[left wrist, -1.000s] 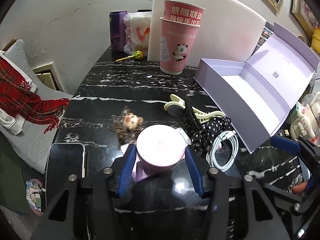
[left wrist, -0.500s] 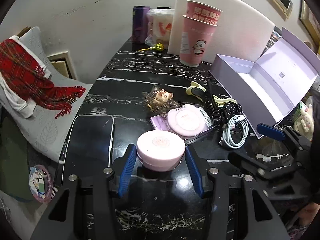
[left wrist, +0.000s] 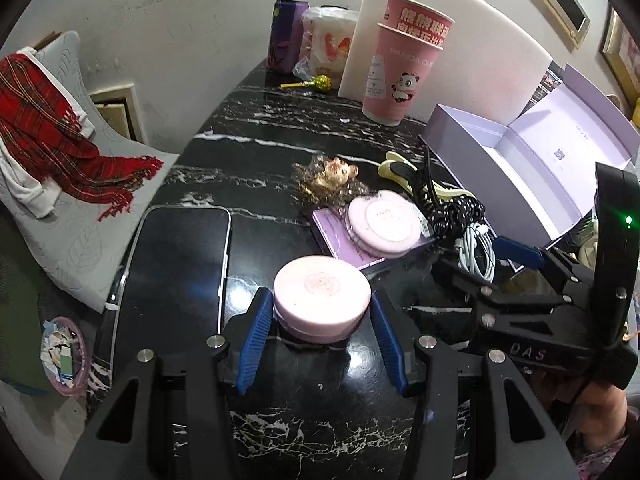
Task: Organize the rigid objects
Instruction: 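Lift the pink compact with the left gripper while the right gripper grasps the white cable, then carry the pink compact and white cable over the lilac gift box with both grippers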
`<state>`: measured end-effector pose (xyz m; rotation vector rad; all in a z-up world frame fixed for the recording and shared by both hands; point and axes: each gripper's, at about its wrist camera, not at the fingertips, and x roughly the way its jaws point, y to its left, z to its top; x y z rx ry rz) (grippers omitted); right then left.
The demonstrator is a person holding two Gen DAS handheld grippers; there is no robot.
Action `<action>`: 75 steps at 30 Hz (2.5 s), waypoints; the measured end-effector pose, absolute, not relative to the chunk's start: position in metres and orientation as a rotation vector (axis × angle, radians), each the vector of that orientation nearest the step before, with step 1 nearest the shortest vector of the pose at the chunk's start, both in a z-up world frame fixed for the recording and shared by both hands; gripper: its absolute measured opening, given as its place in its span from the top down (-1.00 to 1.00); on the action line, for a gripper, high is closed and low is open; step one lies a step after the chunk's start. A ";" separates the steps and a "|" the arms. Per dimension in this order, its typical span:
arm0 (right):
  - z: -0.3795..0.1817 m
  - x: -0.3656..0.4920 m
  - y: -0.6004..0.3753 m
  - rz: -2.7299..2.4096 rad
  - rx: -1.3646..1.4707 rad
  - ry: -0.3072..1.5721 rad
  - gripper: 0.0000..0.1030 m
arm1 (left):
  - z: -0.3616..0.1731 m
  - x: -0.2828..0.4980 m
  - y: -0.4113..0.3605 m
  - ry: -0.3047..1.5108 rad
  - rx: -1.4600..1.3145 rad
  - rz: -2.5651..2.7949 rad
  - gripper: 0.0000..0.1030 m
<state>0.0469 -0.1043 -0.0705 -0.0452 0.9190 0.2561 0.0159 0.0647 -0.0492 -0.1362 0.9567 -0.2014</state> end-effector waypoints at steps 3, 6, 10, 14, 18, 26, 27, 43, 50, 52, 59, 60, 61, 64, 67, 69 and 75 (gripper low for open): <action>-0.070 0.047 -0.104 0.236 -0.061 0.907 -0.65 | -0.055 0.018 0.068 0.981 -0.168 -0.212 0.03; -0.069 0.046 -0.106 0.220 -0.079 0.901 -0.47 | -0.055 0.018 0.069 0.974 -0.172 -0.211 0.03; -0.068 0.044 -0.110 0.214 -0.083 0.889 -0.24 | -0.055 0.021 0.066 0.971 -0.152 -0.203 0.03; -0.070 0.041 -0.109 0.249 -0.064 0.913 0.21 | -0.059 0.027 0.065 0.994 -0.143 -0.188 0.01; -0.070 0.037 -0.109 0.278 -0.077 0.895 0.29 | -0.059 0.030 0.063 0.984 -0.127 -0.166 0.00; -0.066 0.030 -0.115 0.330 -0.035 0.892 0.37 | -0.061 0.038 0.053 0.976 -0.036 -0.136 0.00; -0.066 0.029 -0.115 0.338 -0.033 0.892 0.37 | -0.061 0.039 0.050 0.974 -0.015 -0.129 0.00; -0.061 0.008 -0.116 0.455 -0.002 0.879 0.47 | -0.061 0.026 0.039 0.954 0.037 -0.157 0.02; -0.054 0.001 -0.122 0.468 0.012 0.865 0.47 | -0.057 0.017 0.031 0.957 0.029 -0.175 0.02; -0.050 -0.002 -0.124 0.471 0.014 0.858 0.47 | -0.052 0.014 0.027 0.947 0.039 -0.180 0.02; -0.035 -0.016 -0.136 0.470 0.027 0.825 0.47 | -0.035 0.006 0.010 0.906 0.066 -0.212 0.02; -0.032 -0.019 -0.138 0.467 0.027 0.820 0.47 | -0.033 0.005 0.007 0.900 0.068 -0.217 0.02; -0.030 -0.020 -0.140 0.465 0.027 0.815 0.46 | -0.031 0.004 0.003 0.894 0.071 -0.226 0.02; -0.025 -0.027 -0.148 0.451 0.033 0.803 0.47 | -0.026 0.002 -0.008 0.881 0.076 -0.252 0.02; -0.021 -0.032 -0.157 0.435 0.050 0.798 0.47 | -0.022 -0.001 -0.021 0.870 0.087 -0.279 0.02; -0.019 -0.037 -0.165 0.416 0.059 0.793 0.47 | -0.020 -0.003 -0.029 0.864 0.091 -0.298 0.02; -0.014 -0.051 -0.188 0.377 0.089 0.787 0.47 | -0.010 -0.010 -0.056 0.840 0.110 -0.365 0.02</action>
